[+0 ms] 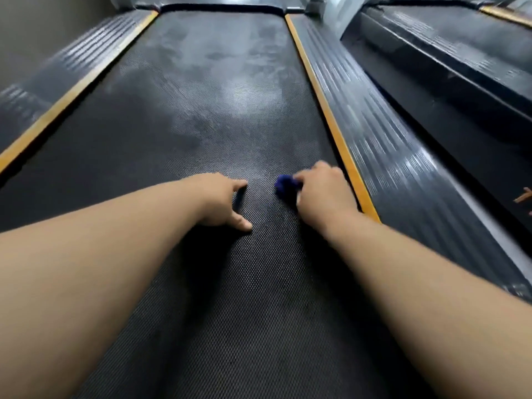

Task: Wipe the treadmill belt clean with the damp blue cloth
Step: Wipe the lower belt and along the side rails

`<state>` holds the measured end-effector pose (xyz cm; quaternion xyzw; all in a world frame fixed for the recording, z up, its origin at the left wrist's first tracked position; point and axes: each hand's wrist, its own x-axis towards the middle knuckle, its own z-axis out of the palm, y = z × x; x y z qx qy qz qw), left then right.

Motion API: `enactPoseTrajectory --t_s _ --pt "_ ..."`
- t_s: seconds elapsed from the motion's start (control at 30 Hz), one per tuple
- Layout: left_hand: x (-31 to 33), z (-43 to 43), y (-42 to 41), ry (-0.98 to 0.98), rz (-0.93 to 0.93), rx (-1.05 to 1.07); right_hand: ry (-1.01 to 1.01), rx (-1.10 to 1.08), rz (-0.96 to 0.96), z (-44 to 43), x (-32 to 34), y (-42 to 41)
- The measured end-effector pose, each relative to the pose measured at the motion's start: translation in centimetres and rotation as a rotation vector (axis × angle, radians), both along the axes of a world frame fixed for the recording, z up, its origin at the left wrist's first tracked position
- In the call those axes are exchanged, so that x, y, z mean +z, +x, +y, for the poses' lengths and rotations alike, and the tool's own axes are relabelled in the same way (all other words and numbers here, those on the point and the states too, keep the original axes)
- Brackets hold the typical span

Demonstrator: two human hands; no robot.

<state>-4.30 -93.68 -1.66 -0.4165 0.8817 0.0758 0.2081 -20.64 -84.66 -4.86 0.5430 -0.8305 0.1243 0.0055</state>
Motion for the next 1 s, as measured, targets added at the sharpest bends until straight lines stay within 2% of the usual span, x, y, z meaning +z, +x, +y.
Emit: enactPoseTrajectory --t_s 0.1,0.2,0.33,0.4,0.63,0.7,0.8,0.9,1.0 --pt "0.1 -0.9 -1.0 0.038 -0.043 0.066 0.079 -0.114 0.070 -5.0 0.3 -2.4" --pt "0.0 -1.9 -1.0 0.096 -0.081 0.085 0.120 -0.110 0.054 -5.2 0.7 -1.5" --pt "-0.2 -2.5 -1.2 0.067 -0.080 0.054 0.038 0.088 0.068 -1.1 -0.1 -0.5" --pt "-0.4 -2.6 -0.9 0.060 -0.064 0.053 0.027 0.106 0.044 -2.0 0.4 -1.3" --pt "-0.1 -2.5 -0.7 0.043 -0.022 0.027 0.038 -0.231 0.080 -9.3 -0.4 -5.1" --pt "0.1 -2.3 -0.7 0.036 -0.017 0.008 0.060 -0.165 0.125 -7.9 -0.1 -3.9" --pt "0.1 -2.3 -0.7 0.039 -0.021 0.008 0.083 -0.032 0.091 -3.9 1.0 -2.7" --pt "0.2 -2.3 -0.7 0.028 -0.036 0.007 0.039 0.123 0.131 0.6 0.4 -1.1" --pt "0.5 -1.9 -0.8 0.003 -0.041 -0.011 0.023 0.152 0.072 1.5 0.1 -1.2"
